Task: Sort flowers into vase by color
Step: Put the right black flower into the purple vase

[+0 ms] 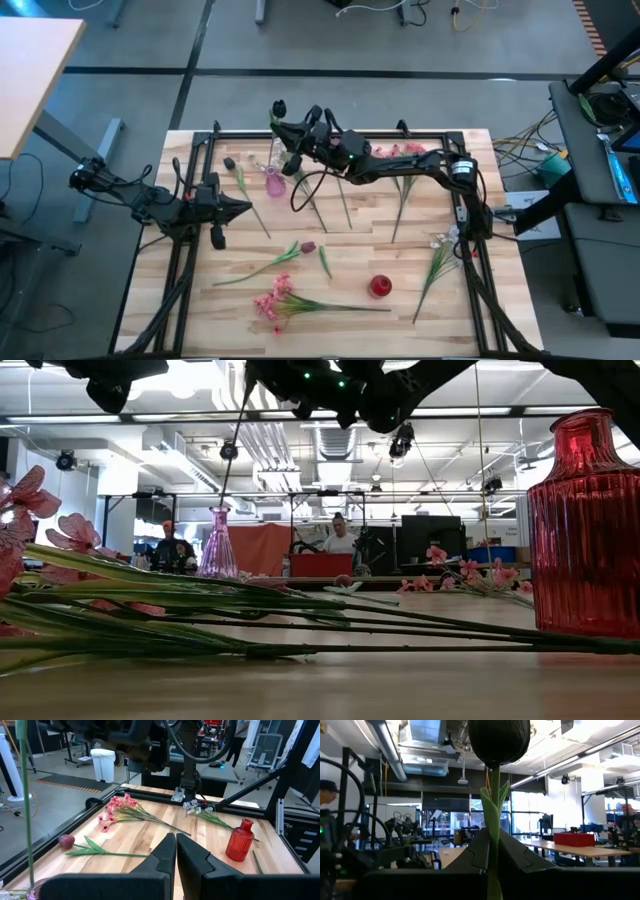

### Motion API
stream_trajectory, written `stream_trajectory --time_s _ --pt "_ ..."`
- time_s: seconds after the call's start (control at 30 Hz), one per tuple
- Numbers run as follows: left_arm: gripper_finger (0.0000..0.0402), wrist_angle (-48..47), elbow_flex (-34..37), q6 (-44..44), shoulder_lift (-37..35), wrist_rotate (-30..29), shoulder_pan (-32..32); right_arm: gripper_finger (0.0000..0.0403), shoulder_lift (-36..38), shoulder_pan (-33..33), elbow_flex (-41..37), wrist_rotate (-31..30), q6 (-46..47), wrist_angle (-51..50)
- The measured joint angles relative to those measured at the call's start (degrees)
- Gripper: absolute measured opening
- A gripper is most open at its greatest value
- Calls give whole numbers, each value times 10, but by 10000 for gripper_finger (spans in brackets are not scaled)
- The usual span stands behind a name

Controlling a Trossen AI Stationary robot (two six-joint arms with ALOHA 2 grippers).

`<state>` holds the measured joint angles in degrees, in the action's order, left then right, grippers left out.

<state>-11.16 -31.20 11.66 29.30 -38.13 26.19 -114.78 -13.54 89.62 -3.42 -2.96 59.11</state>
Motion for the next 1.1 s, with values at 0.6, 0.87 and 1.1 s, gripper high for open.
stream_trajectory --time_s 0.6,0.87,1.1 --pt "0 0 0 4 1 0 0 13 8 9 0 9 -3 -36" --pt "0 0 0 5 9 0 0 13 8 9 0 5 -7 -61" --pt "0 0 0 9 18 0 0 26 8 9 0 4 -6 -86"
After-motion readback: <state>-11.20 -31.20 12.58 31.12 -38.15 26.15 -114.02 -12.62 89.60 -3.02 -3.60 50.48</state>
